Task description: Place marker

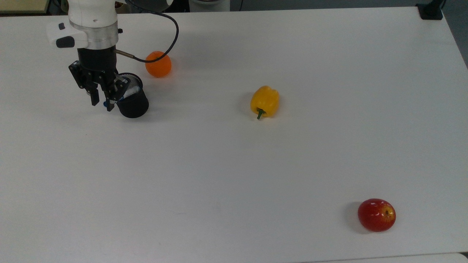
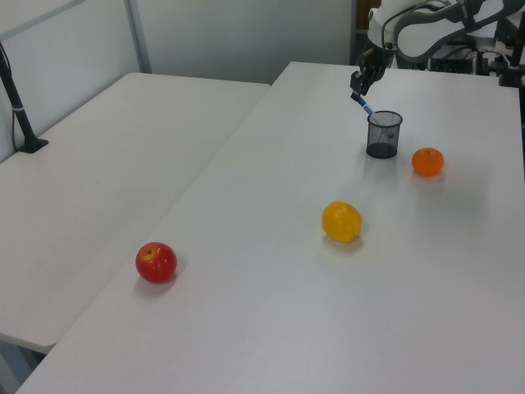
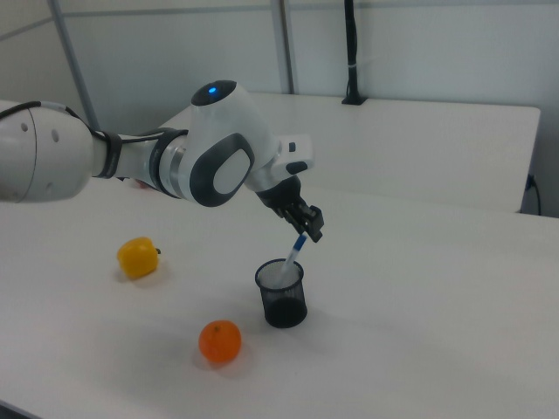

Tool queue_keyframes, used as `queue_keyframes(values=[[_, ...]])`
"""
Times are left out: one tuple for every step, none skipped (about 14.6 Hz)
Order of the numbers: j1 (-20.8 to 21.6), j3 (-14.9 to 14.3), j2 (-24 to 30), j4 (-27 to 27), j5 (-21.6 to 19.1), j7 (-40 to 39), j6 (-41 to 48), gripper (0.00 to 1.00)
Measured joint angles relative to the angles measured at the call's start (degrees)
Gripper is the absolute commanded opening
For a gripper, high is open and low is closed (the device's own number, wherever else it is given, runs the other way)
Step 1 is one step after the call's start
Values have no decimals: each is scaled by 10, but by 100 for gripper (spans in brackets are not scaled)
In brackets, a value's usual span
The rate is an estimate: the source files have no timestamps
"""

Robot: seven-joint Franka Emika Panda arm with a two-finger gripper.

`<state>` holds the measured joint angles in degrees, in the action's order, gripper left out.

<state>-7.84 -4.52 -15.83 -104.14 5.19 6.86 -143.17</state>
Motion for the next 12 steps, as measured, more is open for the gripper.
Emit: queue_keyframes(values=[[0,0,0,0,0,0,0,87],[0,0,0,0,0,0,0,91],[0,0,0,0,0,0,0,100],[1,0,0,0,0,0,0,100],[1,0,0,0,0,0,0,100],[1,0,1,0,0,0,0,100],[1,1,1,0,0,0,0,100],[2,2,2,0,0,0,0,100],[4,2,3,1,0,0,0,100],[9,3,5,1,0,0,0,100],[16,4,7,1,0,0,0,100],[26,4,9,2,0,0,3,100]])
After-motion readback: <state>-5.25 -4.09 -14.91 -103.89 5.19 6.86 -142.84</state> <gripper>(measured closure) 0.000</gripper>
